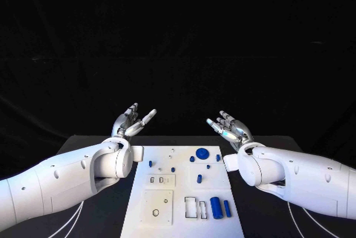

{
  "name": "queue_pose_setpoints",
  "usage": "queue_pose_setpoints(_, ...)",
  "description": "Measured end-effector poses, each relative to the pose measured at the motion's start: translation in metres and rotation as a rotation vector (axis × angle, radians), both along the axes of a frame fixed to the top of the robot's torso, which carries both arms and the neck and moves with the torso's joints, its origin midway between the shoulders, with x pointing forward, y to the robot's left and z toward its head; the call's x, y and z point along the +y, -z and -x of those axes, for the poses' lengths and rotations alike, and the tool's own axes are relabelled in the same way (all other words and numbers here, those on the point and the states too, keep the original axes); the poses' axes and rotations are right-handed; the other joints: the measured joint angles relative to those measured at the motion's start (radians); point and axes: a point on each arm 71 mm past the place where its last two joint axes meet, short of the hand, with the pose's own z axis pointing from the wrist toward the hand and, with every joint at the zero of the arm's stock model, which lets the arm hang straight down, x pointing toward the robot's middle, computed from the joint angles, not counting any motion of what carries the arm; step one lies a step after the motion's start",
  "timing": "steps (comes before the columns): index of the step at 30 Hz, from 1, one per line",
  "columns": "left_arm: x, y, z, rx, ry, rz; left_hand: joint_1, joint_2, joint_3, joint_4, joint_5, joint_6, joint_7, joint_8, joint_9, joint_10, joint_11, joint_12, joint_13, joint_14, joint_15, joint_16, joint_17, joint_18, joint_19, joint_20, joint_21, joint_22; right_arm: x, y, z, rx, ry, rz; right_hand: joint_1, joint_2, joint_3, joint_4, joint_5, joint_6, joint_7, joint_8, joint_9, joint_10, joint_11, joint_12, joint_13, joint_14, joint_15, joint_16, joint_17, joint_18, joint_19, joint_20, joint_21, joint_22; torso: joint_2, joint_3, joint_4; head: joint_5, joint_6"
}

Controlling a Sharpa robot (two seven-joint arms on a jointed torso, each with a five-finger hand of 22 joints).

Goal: Assemble the parts on the task board

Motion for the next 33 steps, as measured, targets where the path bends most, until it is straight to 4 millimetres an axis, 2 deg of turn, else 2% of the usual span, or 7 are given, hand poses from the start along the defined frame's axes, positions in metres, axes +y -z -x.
queue_pose_setpoints(5,-0.002,0.000,0.000,-0.004,0.025,0.006,0.033,0.011,0.011,0.011,0.000,0.024,0.002,0.006,0.005,0.019,0.019,0.006,0.004,0.021,0.021,0.006,0.006,0.015,0.011,0.011,0.007,0.003,0.003,-0.001,-0.005,0.014,-0.082,0.005,0.072,-0.011,0.036,-0.035,0.001,0.091,0.006,0.033,0.022,0.124,0.002,0.027,0.013,0.123,-0.001,0.035,0.022,0.001,0.076,0.002,0.030,0.015,0.000,0.0000,-0.0003,0.000,0.000)
queue_pose_setpoints(8,-0.002,0.000,0.000,-0.005,0.032,0.008,0.050,0.019,0.026,0.011,0.000,0.048,0.003,0.017,0.011,0.042,0.036,0.013,0.008,0.049,0.027,0.018,0.013,0.015,0.023,0.018,0.014,0.007,0.004,-0.001,-0.006,0.021,-0.113,0.005,0.098,-0.019,0.055,-0.059,-0.002,0.160,0.011,0.057,0.037,0.222,-0.002,0.043,0.020,0.213,-0.009,0.059,0.037,0.023,0.144,0.003,0.057,0.027,0.000,0.0000,-0.0003,0.000,0.000)
queue_pose_setpoints(10,0.003,-0.005,0.003,-0.012,0.048,0.013,0.069,0.038,0.050,0.010,-0.001,0.099,0.006,0.035,0.022,0.106,0.053,0.029,0.016,0.114,0.033,0.039,0.026,0.015,0.073,0.018,0.033,0.015,-0.003,-0.006,-0.012,-0.033,-0.124,0.074,0.118,-0.028,0.071,-0.089,-0.007,0.241,0.017,0.084,0.055,0.339,-0.009,0.061,0.027,0.321,-0.021,0.088,0.054,0.032,0.243,0.003,0.096,0.043,0.007,-0.0005,-0.0002,0.000,-0.006)
queue_pose_setpoints(15,0.018,-0.013,0.003,-0.030,0.052,0.010,0.116,0.085,0.116,0.004,-0.017,0.305,0.021,0.106,0.064,0.391,0.085,0.087,0.036,0.376,0.023,0.123,0.076,0.064,0.300,0.017,0.116,0.049,-0.016,-0.024,-0.023,-0.189,-0.147,0.257,0.145,-0.048,0.122,-0.150,-0.007,0.454,0.033,0.152,0.098,0.584,-0.034,0.089,0.037,0.547,-0.054,0.146,0.084,0.070,0.434,-0.001,0.170,0.070,0.033,-0.0012,0.0013,-0.004,-0.014)
queue_pose_setpoints(22,0.012,-0.025,0.009,-0.055,0.123,0.013,0.155,0.111,0.193,-0.017,-0.023,0.558,0.052,0.191,0.114,0.701,0.077,0.124,0.048,0.660,-0.013,0.203,0.125,0.101,0.536,0.012,0.195,0.068,-0.009,-0.036,-0.025,-0.310,-0.226,0.455,0.146,-0.077,0.201,-0.226,-0.007,0.672,0.065,0.205,0.130,0.802,-0.069,0.086,0.041,0.751,-0.097,0.184,0.101,0.086,0.598,-0.019,0.235,0.085,0.058,-0.0025,0.0071,-0.009,-0.017)
queue_pose_setpoints(24,0.012,-0.028,0.011,-0.063,0.139,0.012,0.160,0.106,0.211,-0.023,-0.024,0.597,0.059,0.203,0.121,0.751,0.073,0.128,0.049,0.705,-0.020,0.213,0.133,0.116,0.574,0.010,0.206,0.068,-0.008,-0.039,-0.025,-0.332,-0.242,0.505,0.139,-0.088,0.216,-0.238,-0.007,0.708,0.071,0.209,0.134,0.836,-0.077,0.077,0.042,0.791,-0.106,0.192,0.105,0.088,0.627,-0.026,0.248,0.089,0.067,-0.0037,0.0096,-0.012,-0.017)
queue_pose_setpoints(33,0.009,-0.047,0.026,-0.090,0.221,0.018,0.177,0.098,0.263,-0.049,-0.027,0.693,0.078,0.228,0.135,0.883,0.060,0.128,0.052,0.820,-0.043,0.233,0.156,0.117,0.669,0.000,0.225,0.065,0.002,-0.052,-0.026,-0.401,-0.322,0.770,0.102,-0.130,0.230,-0.266,-0.005,0.818,0.091,0.236,0.149,0.960,-0.114,0.071,0.056,0.948,-0.153,0.253,0.153,0.100,0.737,-0.064,0.320,0.116,0.109,-0.0094,0.0211,-0.025,-0.011)
